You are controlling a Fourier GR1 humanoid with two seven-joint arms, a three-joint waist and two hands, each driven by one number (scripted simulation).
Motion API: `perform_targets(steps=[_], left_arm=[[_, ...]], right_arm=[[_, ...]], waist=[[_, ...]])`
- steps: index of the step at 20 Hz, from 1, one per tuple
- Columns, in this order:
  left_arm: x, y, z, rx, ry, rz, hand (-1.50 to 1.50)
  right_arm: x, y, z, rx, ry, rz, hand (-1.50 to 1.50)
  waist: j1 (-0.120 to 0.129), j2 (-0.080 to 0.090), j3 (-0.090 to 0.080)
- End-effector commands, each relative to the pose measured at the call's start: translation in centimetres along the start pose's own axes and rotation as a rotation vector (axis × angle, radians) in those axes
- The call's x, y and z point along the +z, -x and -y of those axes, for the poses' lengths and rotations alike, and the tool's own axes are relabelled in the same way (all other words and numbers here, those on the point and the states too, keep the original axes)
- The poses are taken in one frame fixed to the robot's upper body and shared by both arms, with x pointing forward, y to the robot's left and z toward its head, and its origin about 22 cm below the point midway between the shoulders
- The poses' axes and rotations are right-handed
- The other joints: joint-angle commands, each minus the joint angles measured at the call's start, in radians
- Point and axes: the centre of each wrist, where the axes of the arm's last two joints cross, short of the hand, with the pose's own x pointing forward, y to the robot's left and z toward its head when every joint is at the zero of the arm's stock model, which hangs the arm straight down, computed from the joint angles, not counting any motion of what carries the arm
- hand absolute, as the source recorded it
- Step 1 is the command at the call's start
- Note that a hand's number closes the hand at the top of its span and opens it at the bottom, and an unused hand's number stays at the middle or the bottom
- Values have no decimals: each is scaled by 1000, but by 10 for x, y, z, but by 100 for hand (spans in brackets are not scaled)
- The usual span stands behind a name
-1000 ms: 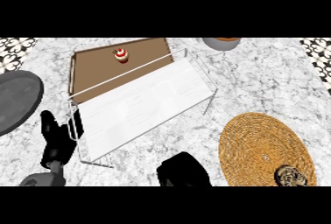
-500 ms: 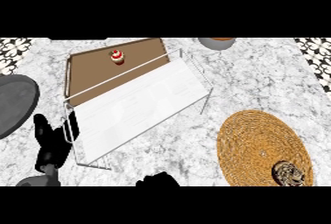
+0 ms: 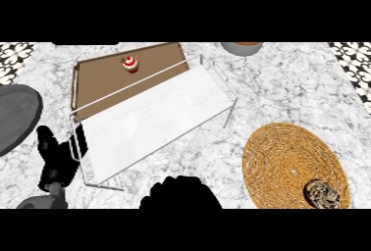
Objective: Pick the squash from the placemat and place it in the tiered shelf
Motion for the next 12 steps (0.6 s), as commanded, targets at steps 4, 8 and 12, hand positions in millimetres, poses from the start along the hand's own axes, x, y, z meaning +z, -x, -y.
perform_targets(steps=[4, 8, 12], left_arm=[[0, 2, 11, -16, 11, 9, 0], [0, -3, 4, -35, 26, 16, 0], [-9, -5, 17, -5, 33, 17, 0]], right_arm=[[11, -30, 98, -143, 119, -36, 150], [-17, -45, 128, -162, 170, -78, 150], [-50, -60, 161, -184, 181, -84, 150]], waist=[[19, 10, 0], [30, 9, -1], [22, 9, -1]])
